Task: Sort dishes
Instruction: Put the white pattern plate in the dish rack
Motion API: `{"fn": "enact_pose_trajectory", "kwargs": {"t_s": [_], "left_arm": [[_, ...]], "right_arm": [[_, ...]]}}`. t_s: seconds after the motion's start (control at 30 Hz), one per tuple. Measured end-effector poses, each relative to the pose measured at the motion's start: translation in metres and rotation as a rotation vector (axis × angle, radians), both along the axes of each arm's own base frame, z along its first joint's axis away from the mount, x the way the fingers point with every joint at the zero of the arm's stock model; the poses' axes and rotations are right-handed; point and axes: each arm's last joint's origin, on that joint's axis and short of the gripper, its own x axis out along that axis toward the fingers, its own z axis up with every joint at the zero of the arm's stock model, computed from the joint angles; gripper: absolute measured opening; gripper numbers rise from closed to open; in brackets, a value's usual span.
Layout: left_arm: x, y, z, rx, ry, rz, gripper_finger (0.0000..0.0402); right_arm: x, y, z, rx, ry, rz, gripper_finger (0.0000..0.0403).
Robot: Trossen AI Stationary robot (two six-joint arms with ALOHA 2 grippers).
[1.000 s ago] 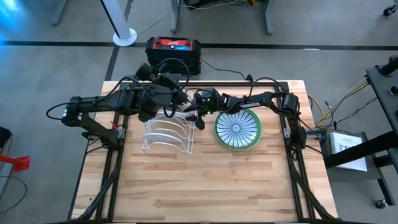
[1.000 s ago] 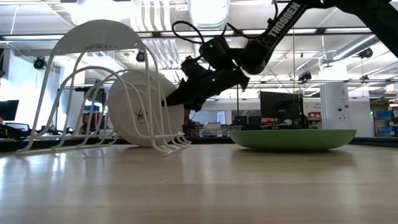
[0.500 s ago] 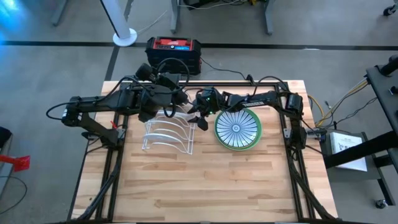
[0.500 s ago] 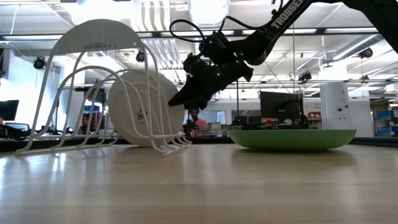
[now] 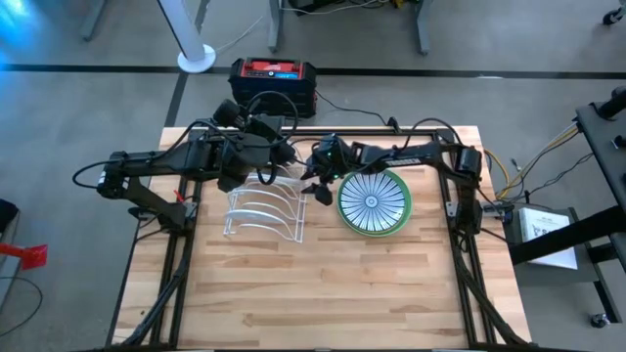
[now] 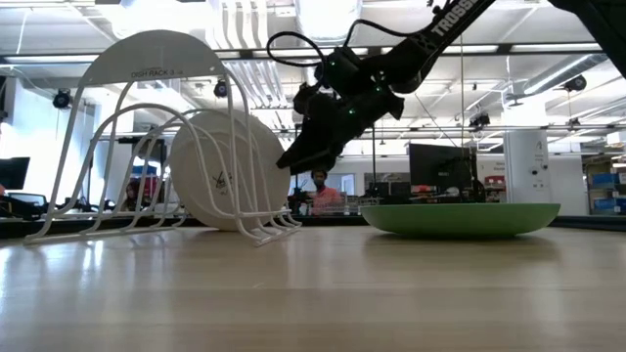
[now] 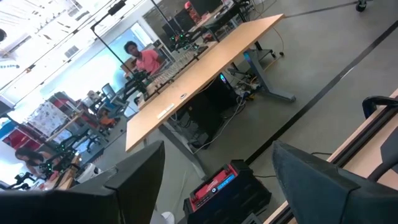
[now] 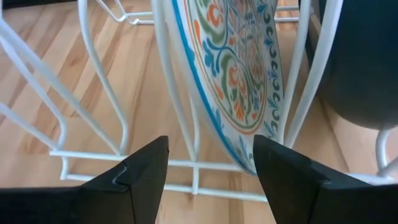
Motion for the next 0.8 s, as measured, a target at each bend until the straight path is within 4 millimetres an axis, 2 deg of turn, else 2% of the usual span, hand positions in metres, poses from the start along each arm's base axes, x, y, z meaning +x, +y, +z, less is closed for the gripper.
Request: {"fn": "enact_pose_trajectory", "kwargs": {"t_s": [0.3, 0.8], "left_arm": [[0.0, 0.0, 0.0, -0.001, -0.005, 0.001, 0.0284], [0.0, 0.0, 0.0, -0.002, -0.006, 0.001, 0.0284]], "right_arm": [[-0.0014, -0.0009, 0.0048, -0.065, 0.002, -0.026, 0.0184], [0.0017, -0.0006, 0.0088, -0.118, -0.056, 0.013, 0.0045]]}}
